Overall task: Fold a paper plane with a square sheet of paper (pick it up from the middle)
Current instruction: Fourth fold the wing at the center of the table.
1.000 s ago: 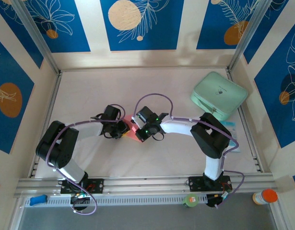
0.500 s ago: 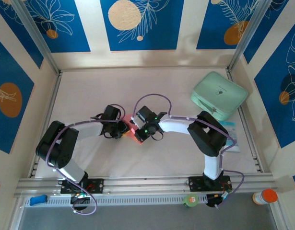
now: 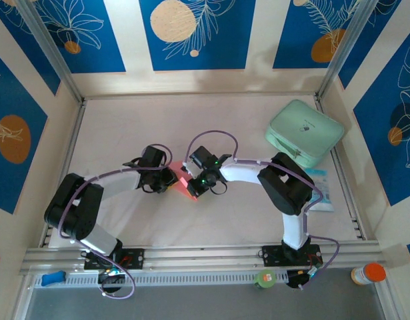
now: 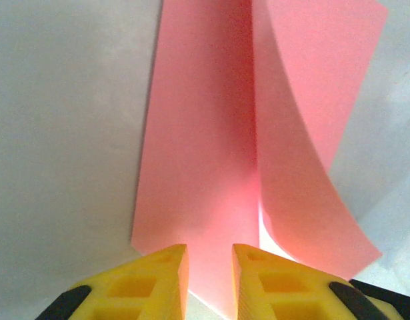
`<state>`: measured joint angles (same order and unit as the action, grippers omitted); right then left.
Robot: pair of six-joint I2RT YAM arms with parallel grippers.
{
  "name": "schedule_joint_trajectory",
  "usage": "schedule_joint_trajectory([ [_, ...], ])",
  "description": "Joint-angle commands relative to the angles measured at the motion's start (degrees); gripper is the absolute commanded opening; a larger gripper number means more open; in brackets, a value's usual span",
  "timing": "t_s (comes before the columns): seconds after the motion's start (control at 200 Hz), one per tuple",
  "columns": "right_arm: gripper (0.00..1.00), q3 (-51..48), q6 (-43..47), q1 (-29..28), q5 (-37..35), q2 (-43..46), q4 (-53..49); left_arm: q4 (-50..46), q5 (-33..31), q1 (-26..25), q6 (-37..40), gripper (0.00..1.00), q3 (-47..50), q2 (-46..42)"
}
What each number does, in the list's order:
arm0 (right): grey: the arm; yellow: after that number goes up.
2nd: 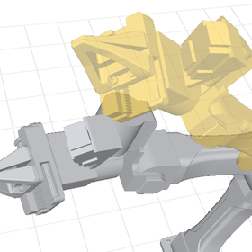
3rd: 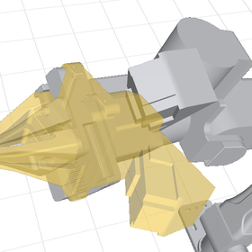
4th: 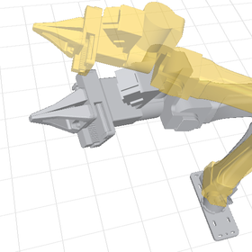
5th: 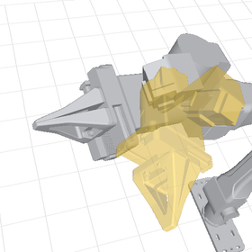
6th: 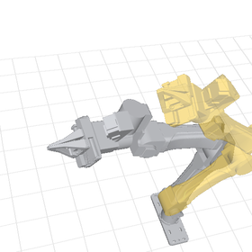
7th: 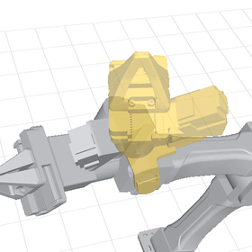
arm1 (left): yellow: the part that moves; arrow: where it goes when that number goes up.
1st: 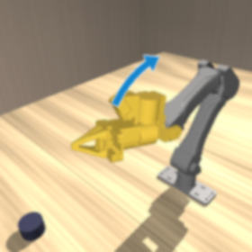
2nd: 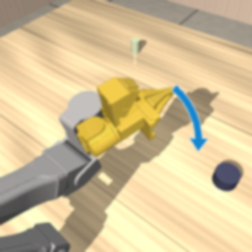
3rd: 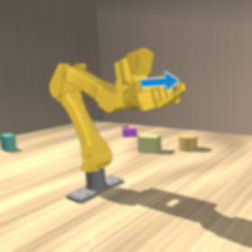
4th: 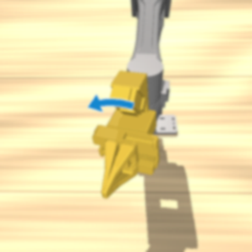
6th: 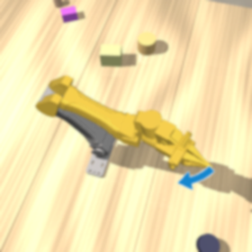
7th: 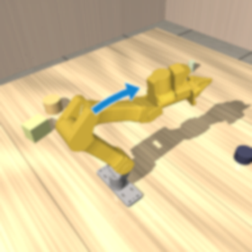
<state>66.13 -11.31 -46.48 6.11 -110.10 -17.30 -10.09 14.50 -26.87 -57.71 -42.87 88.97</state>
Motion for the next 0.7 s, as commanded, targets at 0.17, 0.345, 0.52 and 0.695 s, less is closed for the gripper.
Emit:
schedule_joint_trajectory([
  [0.17, 0.06, 0.5, -2.83, 1.91, 5.25, -1.52, -0.92, 8.7, 4.73, 0.07, -0.56, 0.26, 2.94, -1.05],
  [0.345, 0.06, -0.17, -3.53, 3.1, 7.22, -2.04, -0.22, 14.72, 6.32, 0.07, -0.74, 0.27, 5.69, -1.59],
  [0.52, 0.06, -0.95, -3.97, 4.02, 8.52, -2.03, 0.83, 23.34, 8.18, 0.33, -1.52, 0.29, 8.4, -0.92],
  [0.695, 0.06, -1.74, -4.13, 4.61, 9.17, -1.96, 1.72, 26.57, 8.45, 0.4, -1.15, 0.32, 8.46, 0.31],
])
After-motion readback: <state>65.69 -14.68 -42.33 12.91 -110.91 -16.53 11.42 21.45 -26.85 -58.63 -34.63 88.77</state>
